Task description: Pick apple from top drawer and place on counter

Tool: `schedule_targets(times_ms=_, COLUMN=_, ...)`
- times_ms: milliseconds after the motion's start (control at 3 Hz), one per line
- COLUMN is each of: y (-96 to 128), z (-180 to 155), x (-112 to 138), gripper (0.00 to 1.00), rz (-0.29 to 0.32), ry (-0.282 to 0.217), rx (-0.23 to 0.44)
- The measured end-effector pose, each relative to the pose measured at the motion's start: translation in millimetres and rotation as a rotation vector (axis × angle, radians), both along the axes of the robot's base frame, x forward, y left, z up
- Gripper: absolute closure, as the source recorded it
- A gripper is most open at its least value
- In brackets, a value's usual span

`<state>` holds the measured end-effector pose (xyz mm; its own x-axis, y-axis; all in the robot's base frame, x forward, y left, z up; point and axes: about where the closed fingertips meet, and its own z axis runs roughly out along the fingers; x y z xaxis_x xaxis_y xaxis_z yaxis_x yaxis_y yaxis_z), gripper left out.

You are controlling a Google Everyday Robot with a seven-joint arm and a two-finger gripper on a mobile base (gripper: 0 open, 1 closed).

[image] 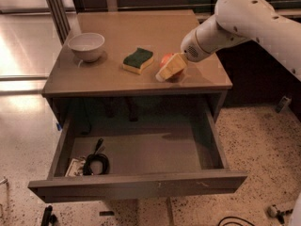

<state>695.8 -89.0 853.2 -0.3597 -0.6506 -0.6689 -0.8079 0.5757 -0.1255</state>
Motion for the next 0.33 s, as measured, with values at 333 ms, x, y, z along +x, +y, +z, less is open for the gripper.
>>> schedule_targets(times_ms=333, y=0.0, z=0.0, x=0.0, gripper=0.00, rz=0.000, ry=0.000, rx=0.000)
